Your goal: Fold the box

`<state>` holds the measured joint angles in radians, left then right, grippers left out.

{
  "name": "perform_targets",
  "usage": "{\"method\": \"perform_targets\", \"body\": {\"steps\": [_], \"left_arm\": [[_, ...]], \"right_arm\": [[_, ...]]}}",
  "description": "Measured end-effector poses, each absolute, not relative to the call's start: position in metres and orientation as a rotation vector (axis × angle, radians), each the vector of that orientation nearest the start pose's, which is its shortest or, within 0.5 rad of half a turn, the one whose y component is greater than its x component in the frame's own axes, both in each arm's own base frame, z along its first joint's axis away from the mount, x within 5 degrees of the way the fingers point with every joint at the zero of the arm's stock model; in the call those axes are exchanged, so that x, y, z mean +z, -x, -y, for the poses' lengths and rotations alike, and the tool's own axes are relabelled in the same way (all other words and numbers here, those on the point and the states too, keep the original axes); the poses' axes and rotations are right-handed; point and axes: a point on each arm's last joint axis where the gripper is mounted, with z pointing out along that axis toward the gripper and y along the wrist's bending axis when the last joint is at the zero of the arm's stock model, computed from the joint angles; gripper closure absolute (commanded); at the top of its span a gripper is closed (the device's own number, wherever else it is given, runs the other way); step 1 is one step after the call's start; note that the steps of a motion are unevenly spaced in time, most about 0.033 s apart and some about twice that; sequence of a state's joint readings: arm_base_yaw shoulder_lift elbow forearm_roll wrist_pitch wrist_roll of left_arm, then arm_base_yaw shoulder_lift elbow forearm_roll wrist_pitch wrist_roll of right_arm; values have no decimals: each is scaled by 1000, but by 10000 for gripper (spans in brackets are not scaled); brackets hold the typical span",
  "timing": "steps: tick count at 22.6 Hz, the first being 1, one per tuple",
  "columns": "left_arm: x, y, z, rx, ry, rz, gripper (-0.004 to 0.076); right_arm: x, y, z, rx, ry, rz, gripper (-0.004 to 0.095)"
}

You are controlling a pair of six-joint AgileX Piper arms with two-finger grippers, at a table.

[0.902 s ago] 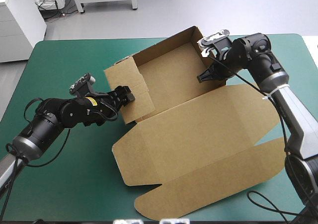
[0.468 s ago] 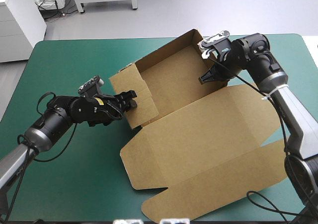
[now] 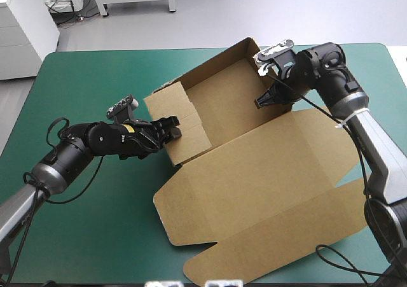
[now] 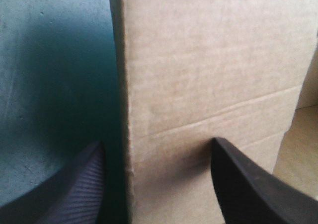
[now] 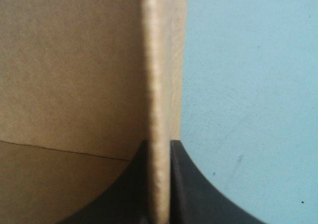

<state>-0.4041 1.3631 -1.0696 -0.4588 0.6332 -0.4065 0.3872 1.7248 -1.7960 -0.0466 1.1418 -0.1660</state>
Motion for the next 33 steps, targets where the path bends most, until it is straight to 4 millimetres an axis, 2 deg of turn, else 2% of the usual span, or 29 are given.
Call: {"method": "perform_targets", "body": {"steps": [6,10,17,33], "left_arm": [[316,-259,137,-863,346,-2473,287],[316,-261,137,-860,347,-2459,287],[318,-263,136,-862,351,-2419,287],[318,-264,137,-870,355,-2413,287]], "right_arm": [[381,-348,-139,35,710,-2470,921],[381,-345,-146,139,711,-2477,921],[402,-335,-143,148,710,-2432,921],[403,-335,-143,145,712,-2435,919]]}}
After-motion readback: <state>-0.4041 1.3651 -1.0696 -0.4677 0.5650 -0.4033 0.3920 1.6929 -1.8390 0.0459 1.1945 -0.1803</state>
